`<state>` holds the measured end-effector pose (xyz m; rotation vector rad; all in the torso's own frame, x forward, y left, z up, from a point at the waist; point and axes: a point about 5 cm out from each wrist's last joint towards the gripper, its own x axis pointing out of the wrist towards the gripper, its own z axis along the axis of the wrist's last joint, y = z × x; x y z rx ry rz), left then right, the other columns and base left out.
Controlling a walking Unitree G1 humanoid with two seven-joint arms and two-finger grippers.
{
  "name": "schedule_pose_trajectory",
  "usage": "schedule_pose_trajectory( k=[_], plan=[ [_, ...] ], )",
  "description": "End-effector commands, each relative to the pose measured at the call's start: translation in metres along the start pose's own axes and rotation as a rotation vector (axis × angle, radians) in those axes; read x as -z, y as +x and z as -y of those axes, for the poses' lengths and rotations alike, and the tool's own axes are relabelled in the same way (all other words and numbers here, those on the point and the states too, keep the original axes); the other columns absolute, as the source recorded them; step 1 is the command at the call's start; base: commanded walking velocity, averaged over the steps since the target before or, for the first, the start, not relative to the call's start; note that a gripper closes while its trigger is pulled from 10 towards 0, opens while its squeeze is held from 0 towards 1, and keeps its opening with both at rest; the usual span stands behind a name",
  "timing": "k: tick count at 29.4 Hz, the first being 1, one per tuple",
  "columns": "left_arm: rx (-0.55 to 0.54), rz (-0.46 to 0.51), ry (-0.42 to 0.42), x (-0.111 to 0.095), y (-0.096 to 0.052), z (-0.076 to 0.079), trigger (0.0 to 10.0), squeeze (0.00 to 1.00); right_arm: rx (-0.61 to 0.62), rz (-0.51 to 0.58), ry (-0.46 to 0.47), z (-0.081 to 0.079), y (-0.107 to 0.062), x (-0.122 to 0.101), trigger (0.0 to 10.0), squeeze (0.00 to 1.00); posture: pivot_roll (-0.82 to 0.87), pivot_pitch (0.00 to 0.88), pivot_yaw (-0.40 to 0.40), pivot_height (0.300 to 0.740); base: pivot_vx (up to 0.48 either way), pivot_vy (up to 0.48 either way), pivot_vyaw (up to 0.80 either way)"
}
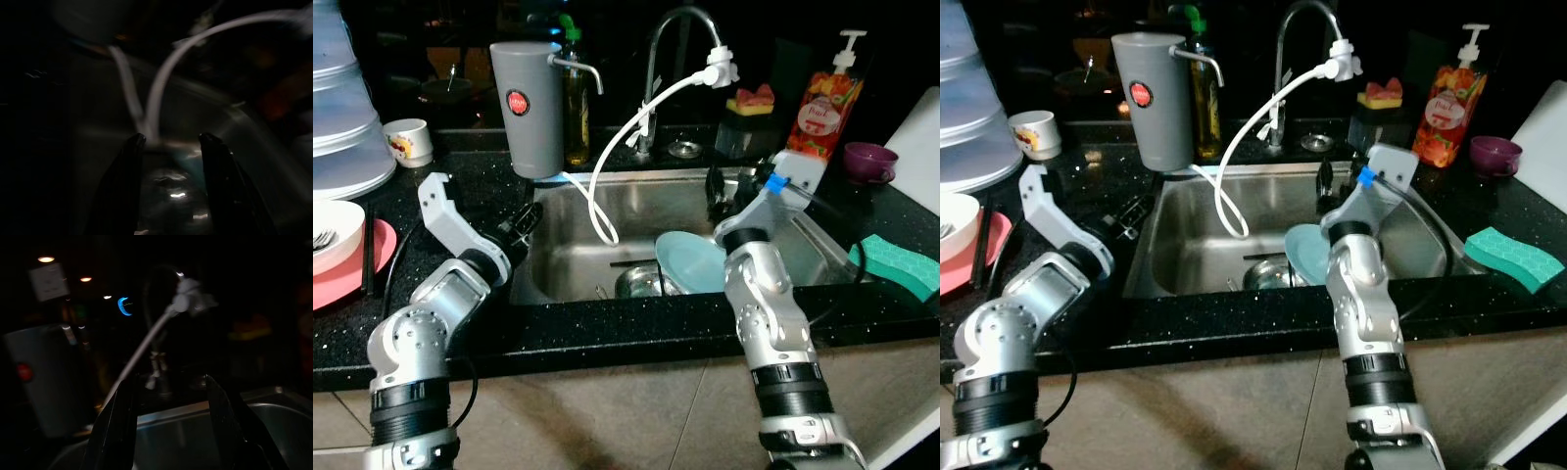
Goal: Kitchen organization
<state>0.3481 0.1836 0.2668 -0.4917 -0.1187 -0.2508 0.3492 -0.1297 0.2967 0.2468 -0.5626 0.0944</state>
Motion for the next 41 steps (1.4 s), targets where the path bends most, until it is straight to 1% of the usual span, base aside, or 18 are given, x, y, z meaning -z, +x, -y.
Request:
schedule_pose_trajectory(
  k=[1, 3, 6, 7, 8, 11, 14, 15, 17, 18, 19, 20, 21, 22, 26, 28, 36, 41],
  plan=[
    [-0.086, 0.008, 0.139, -0.003, -0.002, -0.003, 10.0, 0.00, -0.026, -0.027, 0.020, -0.007, -0.010, 0.003, 10.0, 0.00, 0.06, 0.117, -0.007, 0.740, 0.000, 0.000, 0.00],
    [-0.167, -0.026, 0.266, -0.003, -0.003, -0.008, 10.0, 0.00, -0.041, -0.040, 0.031, -0.011, -0.019, 0.007, 10.0, 0.00, 0.06, 0.119, -0.006, 0.740, 0.000, 0.000, 0.00],
    [-0.237, -0.021, 0.472, -0.009, -0.009, -0.009, 10.0, 0.00, -0.037, -0.057, 0.043, -0.012, -0.027, 0.011, 10.0, 0.00, 0.07, 0.121, -0.003, 0.740, 0.000, 0.000, 0.00],
    [-0.237, -0.021, 0.472, -0.009, -0.009, -0.009, 10.0, 0.00, -0.037, -0.057, 0.043, -0.012, -0.027, 0.011, 10.0, 0.00, 0.07, 0.121, -0.003, 0.740, 0.000, 0.000, 0.00],
    [-0.287, -0.006, 0.505, -0.014, -0.015, -0.008, 10.0, 0.00, -0.031, -0.068, 0.045, -0.011, -0.030, 0.014, 10.0, 0.00, 0.08, 0.122, -0.001, 0.740, 0.000, 0.000, 0.00],
    [-0.364, 0.039, 0.477, -0.020, -0.020, -0.011, 10.0, 0.00, -0.025, -0.073, 0.046, -0.010, -0.031, 0.014, 10.0, 0.00, 0.08, 0.122, -0.002, 0.740, 0.000, 0.000, 0.00],
    [-0.478, 0.071, 0.452, -0.025, -0.026, -0.023, 10.0, 0.00, -0.026, -0.077, 0.049, -0.010, -0.030, 0.012, 10.0, 0.00, 0.08, 0.121, -0.008, 0.740, 0.000, 0.000, 0.00],
    [-0.546, 0.076, 0.469, -0.027, -0.029, -0.032, 10.0, 0.00, -0.029, -0.083, 0.050, -0.010, -0.030, 0.012, 10.0, 0.00, 0.08, 0.121, -0.008, 0.740, 0.000, 0.000, 0.00],
    [-0.582, 0.050, 0.509, -0.026, -0.030, -0.038, 10.0, 0.00, -0.031, -0.088, 0.050, -0.010, -0.029, 0.012, 10.0, 0.00, 0.09, 0.119, -0.012, 0.740, 0.000, 0.000, 0.00],
    [-0.597, 0.032, 0.581, -0.026, -0.030, -0.039, 10.0, 0.00, -0.032, -0.090, 0.050, -0.009, -0.029, 0.012, 10.0, 0.00, 0.09, 0.119, -0.012, 0.740, 0.000, 0.000, 0.00],
    [-0.605, 0.021, 0.632, -0.026, -0.030, -0.040, 10.0, 0.00, -0.033, -0.091, 0.050, -0.009, -0.029, 0.012, 10.0, 0.00, 0.09, 0.119, -0.012, 0.740, 0.000, 0.000, 0.00],
    [-0.605, 0.021, 0.632, -0.026, -0.030, -0.040, 10.0, 0.00, -0.033, -0.091, 0.050, -0.009, -0.029, 0.012, 10.0, 0.00, 0.09, 0.119, -0.012, 0.740, 0.000, 0.000, 0.00],
    [-0.594, 0.003, 0.748, -0.027, -0.030, -0.042, 10.0, 0.00, -0.032, -0.093, 0.050, -0.009, -0.029, 0.013, 10.0, 0.00, 0.09, 0.118, -0.011, 0.740, 0.000, 0.000, 0.00],
    [-0.594, 0.003, 0.748, -0.027, -0.030, -0.042, 10.0, 0.00, -0.032, -0.093, 0.050, -0.009, -0.029, 0.013, 10.0, 0.00, 0.09, 0.118, -0.011, 0.740, 0.000, 0.000, 0.00],
    [-0.557, -0.132, 0.877, -0.017, -0.029, -0.050, 10.0, 0.00, -0.028, -0.096, 0.051, -0.007, -0.029, 0.013, 10.0, 0.00, 0.09, 0.117, -0.010, 0.740, 0.000, 0.000, 0.00],
    [-0.534, -0.159, 0.979, -0.018, -0.024, -0.053, 10.0, 0.00, -0.027, -0.098, 0.052, -0.007, -0.029, 0.013, 10.0, 0.00, 0.09, 0.115, -0.010, 0.740, 0.000, 0.000, 0.00],
    [-0.561, -0.243, 1.029, -0.012, -0.002, -0.072, 9.9, 0.00, -0.026, -0.090, 0.053, -0.009, -0.027, 0.012, 10.0, 0.00, 0.07, 0.104, -0.007, 0.740, 0.000, 0.000, 0.00],
    [-0.586, -0.270, 1.065, -0.010, 0.006, -0.081, 10.0, 0.00, -0.024, -0.084, 0.048, -0.008, -0.027, 0.010, 10.0, 0.00, 0.06, 0.100, -0.005, 0.740, 0.000, 0.000, 0.00]
  ],
)
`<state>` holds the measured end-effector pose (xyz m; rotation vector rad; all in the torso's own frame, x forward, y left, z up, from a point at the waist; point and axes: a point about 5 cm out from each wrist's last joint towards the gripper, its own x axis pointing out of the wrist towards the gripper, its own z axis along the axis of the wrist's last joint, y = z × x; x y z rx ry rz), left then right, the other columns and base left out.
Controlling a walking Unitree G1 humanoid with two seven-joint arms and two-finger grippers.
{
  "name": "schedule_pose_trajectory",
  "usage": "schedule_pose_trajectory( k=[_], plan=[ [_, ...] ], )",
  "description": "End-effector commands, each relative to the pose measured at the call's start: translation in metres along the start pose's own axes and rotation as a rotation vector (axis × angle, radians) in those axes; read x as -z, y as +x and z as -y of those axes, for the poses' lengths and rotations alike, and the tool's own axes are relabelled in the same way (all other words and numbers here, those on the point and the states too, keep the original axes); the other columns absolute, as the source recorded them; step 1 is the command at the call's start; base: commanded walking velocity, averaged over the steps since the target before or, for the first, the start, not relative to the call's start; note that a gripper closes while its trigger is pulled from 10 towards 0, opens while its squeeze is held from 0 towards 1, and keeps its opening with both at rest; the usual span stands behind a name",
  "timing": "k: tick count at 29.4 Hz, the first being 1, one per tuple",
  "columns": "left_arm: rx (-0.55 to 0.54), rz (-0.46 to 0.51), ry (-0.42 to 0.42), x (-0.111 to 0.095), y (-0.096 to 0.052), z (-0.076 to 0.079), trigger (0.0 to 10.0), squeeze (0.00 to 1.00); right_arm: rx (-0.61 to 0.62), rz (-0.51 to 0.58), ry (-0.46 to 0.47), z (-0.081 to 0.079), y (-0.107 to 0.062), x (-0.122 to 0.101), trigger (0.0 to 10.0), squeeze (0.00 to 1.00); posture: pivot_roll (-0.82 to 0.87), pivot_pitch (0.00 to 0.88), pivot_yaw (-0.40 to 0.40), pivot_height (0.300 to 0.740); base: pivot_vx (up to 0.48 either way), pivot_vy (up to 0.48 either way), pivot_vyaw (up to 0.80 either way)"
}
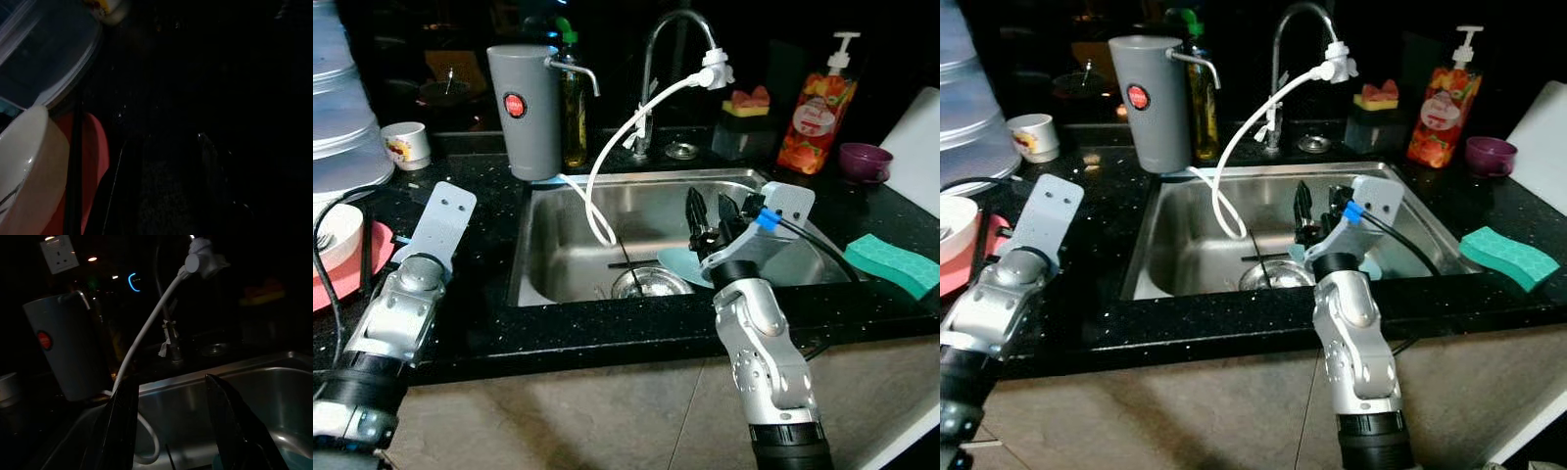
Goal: Kitchen organization
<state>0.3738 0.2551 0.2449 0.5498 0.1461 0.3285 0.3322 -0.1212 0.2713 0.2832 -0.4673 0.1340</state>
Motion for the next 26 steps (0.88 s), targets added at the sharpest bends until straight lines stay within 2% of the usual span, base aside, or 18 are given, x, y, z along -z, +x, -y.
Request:
schedule_pose_trajectory(
  k=[1, 4, 8, 12, 26],
  plan=[
    [-0.003, -0.015, 0.039, 0.006, 0.004, 0.002, 10.0, 0.00, -0.008, 0.012, -0.001, -0.002, 0.001, -0.004, 10.0, 0.00, 0.06, 0.100, -0.005, 0.740, 0.000, 0.000, 0.00],
    [-0.015, -0.042, 0.093, 0.012, 0.010, 0.002, 10.0, 0.00, -0.005, 0.014, -0.005, -0.002, 0.001, -0.005, 10.0, 0.00, 0.06, 0.095, -0.004, 0.740, 0.000, 0.000, 0.00],
    [-0.016, -0.055, 0.111, 0.015, 0.014, 0.001, 10.0, 0.00, -0.005, 0.017, -0.006, -0.002, 0.001, -0.005, 10.0, 0.00, 0.06, 0.095, -0.004, 0.740, 0.000, 0.000, 0.00],
    [-0.057, -0.076, 0.152, 0.020, 0.024, -0.008, 10.0, 0.00, -0.003, 0.023, -0.009, -0.003, 0.001, -0.006, 10.0, 0.00, 0.05, 0.083, 0.005, 0.740, 0.000, 0.000, 0.00],
    [-0.133, -0.138, 0.110, 0.040, 0.026, -0.023, 9.7, 0.00, -0.004, 0.021, -0.006, -0.003, 0.000, -0.006, 10.0, 0.00, 0.06, 0.085, 0.009, 0.740, 0.000, 0.000, 0.00]
  ],
)
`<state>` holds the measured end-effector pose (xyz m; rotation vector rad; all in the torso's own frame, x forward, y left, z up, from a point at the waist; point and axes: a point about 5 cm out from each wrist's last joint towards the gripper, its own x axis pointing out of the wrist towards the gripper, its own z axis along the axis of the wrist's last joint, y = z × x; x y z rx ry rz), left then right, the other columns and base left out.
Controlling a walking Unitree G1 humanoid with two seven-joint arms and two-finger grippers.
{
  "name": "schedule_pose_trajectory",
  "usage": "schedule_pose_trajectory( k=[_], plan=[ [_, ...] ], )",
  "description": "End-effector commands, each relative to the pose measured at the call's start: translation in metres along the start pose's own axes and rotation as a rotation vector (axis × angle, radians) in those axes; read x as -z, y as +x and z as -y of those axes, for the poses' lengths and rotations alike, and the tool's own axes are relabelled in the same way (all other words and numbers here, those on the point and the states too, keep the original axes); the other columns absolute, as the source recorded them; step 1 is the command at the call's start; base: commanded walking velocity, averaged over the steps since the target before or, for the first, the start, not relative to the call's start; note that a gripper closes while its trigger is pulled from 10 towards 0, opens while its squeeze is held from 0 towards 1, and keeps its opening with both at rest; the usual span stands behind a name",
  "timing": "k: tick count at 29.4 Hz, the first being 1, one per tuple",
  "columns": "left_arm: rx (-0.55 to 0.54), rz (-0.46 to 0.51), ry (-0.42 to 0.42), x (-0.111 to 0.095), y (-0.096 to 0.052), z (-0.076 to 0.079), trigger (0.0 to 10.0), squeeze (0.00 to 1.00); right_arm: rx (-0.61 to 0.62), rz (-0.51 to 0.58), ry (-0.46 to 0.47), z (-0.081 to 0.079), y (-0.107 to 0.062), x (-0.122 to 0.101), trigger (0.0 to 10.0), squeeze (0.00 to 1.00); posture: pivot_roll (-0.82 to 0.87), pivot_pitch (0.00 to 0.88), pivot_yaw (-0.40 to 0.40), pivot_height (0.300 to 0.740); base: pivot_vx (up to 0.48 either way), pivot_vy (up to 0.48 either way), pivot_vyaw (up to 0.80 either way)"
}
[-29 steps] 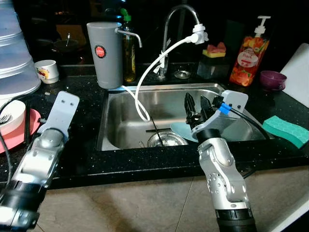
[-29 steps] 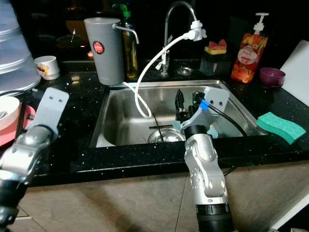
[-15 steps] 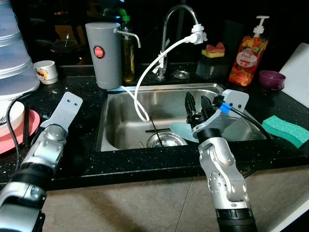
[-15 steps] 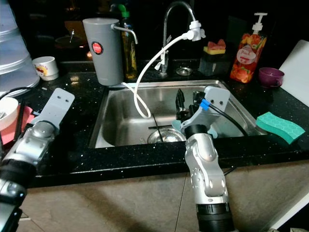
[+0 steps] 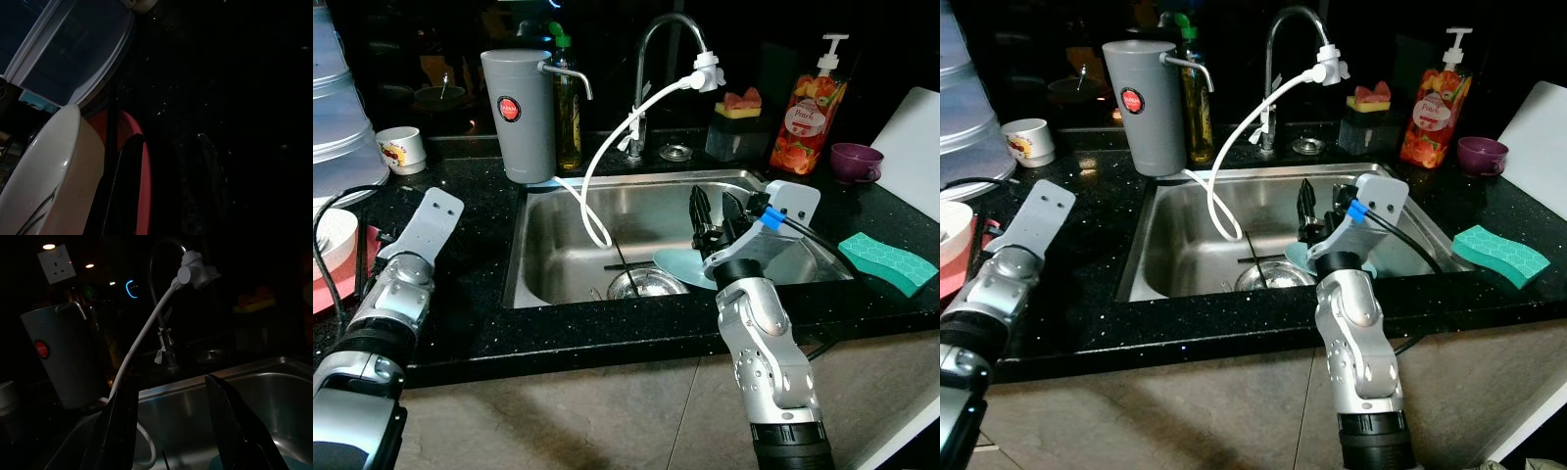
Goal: Kitchen organization
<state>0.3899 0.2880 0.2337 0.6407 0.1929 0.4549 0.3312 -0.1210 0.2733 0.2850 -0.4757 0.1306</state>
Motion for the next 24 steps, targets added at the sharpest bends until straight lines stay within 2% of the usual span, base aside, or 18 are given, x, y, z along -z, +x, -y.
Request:
schedule_pose_trajectory(
  k=[1, 4, 11, 18, 21, 22, 23, 24],
  plan=[
    [-0.021, -0.083, 0.005, 0.021, 0.002, -0.007, 9.6, 0.00, -0.006, 0.013, -0.005, -0.002, 0.000, -0.004, 10.0, 0.00, 0.06, 0.085, 0.010, 0.740, 0.000, 0.000, 0.00],
    [-0.033, -0.094, -0.010, 0.025, 0.002, -0.010, 9.6, 0.00, -0.004, 0.014, -0.005, -0.001, 0.000, -0.004, 10.0, 0.00, 0.06, 0.089, 0.010, 0.740, 0.000, 0.000, 0.00],
    [-0.042, -0.091, 0.058, 0.034, 0.000, -0.019, 9.6, 0.00, 0.002, 0.009, -0.002, -0.001, -0.001, -0.004, 10.0, 0.00, 0.06, 0.101, 0.013, 0.740, 0.000, 0.000, 0.00],
    [-0.013, -0.095, 0.064, 0.035, -0.001, -0.017, 9.1, 0.00, -0.001, 0.002, 0.001, -0.001, -0.001, -0.002, 10.0, 0.00, 0.07, 0.105, 0.011, 0.740, 0.000, 0.000, 0.00],
    [-0.005, -0.096, 0.059, 0.035, -0.002, -0.016, 6.7, 0.00, -0.002, 0.004, 0.004, -0.002, -0.001, -0.003, 10.0, 0.00, 0.07, 0.108, 0.010, 0.740, 0.000, 0.000, 0.00],
    [-0.005, -0.096, 0.059, 0.035, -0.002, -0.016, 6.7, 0.00, -0.002, 0.004, 0.004, -0.002, -0.001, -0.003, 10.0, 0.00, 0.07, 0.108, 0.010, 0.740, 0.000, 0.000, 0.00],
    [0.000, -0.096, 0.059, 0.036, -0.002, -0.015, 5.0, 0.00, -0.002, 0.005, 0.004, -0.002, 0.000, -0.003, 10.0, 0.00, 0.07, 0.108, 0.010, 0.740, 0.000, 0.000, 0.00],
    [0.003, -0.096, 0.059, 0.036, -0.003, -0.014, 2.4, 0.00, -0.001, 0.005, 0.004, -0.002, -0.001, -0.003, 10.0, 0.00, 0.07, 0.109, 0.010, 0.740, 0.000, 0.000, 0.00]
  ],
)
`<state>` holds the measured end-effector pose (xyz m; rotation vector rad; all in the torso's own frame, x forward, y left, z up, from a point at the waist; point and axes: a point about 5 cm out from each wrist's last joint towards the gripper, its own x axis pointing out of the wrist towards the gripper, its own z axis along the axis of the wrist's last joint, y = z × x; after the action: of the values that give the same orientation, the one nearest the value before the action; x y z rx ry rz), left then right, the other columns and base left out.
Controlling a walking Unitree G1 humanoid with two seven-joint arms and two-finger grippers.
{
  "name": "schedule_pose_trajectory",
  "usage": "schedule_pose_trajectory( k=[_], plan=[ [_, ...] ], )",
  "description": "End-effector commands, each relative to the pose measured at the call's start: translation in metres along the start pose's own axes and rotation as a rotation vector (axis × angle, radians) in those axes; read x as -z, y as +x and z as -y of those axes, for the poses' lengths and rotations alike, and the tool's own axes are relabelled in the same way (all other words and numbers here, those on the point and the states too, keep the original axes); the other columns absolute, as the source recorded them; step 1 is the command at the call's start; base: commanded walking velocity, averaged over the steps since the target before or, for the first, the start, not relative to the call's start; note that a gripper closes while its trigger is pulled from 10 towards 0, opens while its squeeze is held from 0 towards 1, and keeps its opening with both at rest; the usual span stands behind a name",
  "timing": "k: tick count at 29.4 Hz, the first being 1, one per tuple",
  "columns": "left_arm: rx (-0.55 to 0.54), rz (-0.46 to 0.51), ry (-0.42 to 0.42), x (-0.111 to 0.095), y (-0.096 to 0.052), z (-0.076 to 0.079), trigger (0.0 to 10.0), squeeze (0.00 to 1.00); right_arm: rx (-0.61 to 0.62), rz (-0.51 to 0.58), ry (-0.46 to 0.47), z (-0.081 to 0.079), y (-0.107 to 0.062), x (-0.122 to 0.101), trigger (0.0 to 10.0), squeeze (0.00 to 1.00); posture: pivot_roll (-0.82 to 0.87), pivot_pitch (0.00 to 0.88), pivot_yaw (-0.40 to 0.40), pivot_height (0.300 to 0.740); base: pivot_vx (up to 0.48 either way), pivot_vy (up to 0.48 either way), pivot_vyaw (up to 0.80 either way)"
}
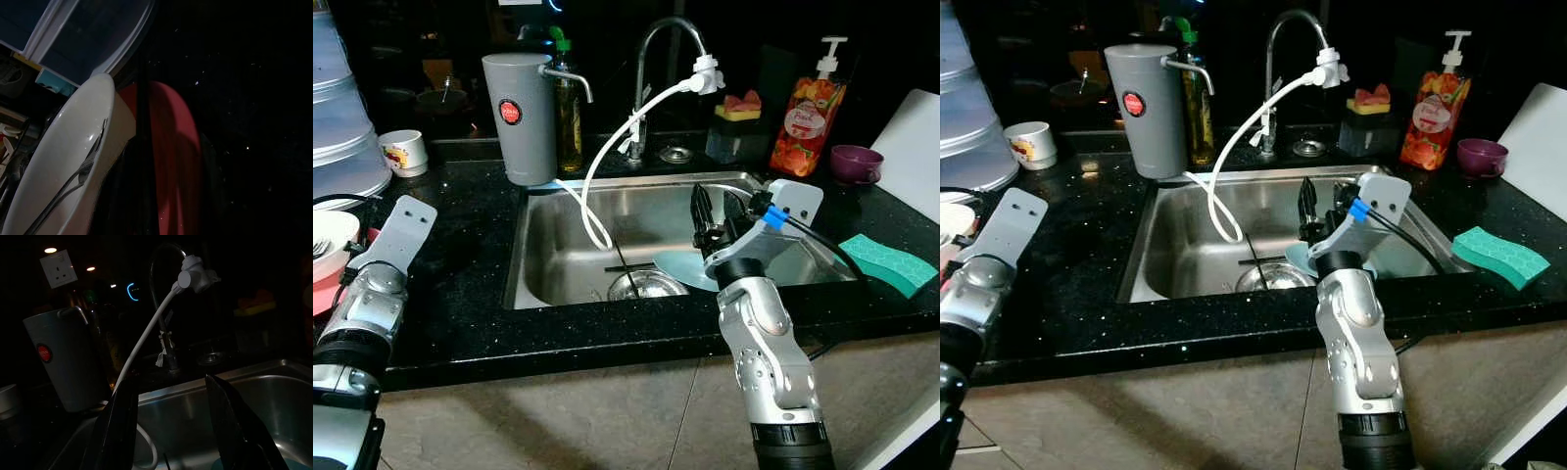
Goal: Kitchen organization
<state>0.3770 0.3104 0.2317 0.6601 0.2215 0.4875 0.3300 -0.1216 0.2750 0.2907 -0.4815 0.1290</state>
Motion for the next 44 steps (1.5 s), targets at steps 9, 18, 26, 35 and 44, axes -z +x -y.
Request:
schedule_pose_trajectory(
  k=[9, 18, 26, 35, 44],
  plan=[
    [0.040, -0.059, 0.030, 0.018, -0.003, 0.007, 0.0, 0.00, 0.002, -0.005, -0.005, 0.000, -0.001, 0.000, 10.0, 0.00, 0.07, 0.111, 0.007, 0.740, 0.000, 0.000, 0.00],
    [0.076, -0.047, 0.039, 0.015, -0.004, 0.013, 10.0, 0.00, 0.003, -0.005, -0.003, 0.001, 0.000, -0.001, 10.0, 0.00, 0.07, 0.112, 0.005, 0.740, 0.000, 0.000, 0.00],
    [0.184, -0.009, 0.050, 0.006, -0.009, 0.029, 10.0, 0.00, 0.004, -0.006, -0.002, 0.001, 0.000, -0.001, 10.0, 0.00, 0.07, 0.113, 0.003, 0.740, 0.000, 0.000, 0.00],
    [0.321, 0.084, 0.088, -0.015, -0.020, 0.054, 10.0, 0.00, 0.006, -0.002, -0.002, 0.001, 0.001, -0.002, 10.0, 0.00, 0.06, 0.113, 0.004, 0.740, 0.000, 0.000, 0.00],
    [0.475, 0.204, 0.116, -0.034, -0.037, 0.076, 10.0, 0.00, -0.002, 0.003, 0.004, -0.002, 0.002, -0.003, 10.0, 0.00, 0.06, 0.111, 0.003, 0.740, 0.000, 0.000, 0.00]
  ],
)
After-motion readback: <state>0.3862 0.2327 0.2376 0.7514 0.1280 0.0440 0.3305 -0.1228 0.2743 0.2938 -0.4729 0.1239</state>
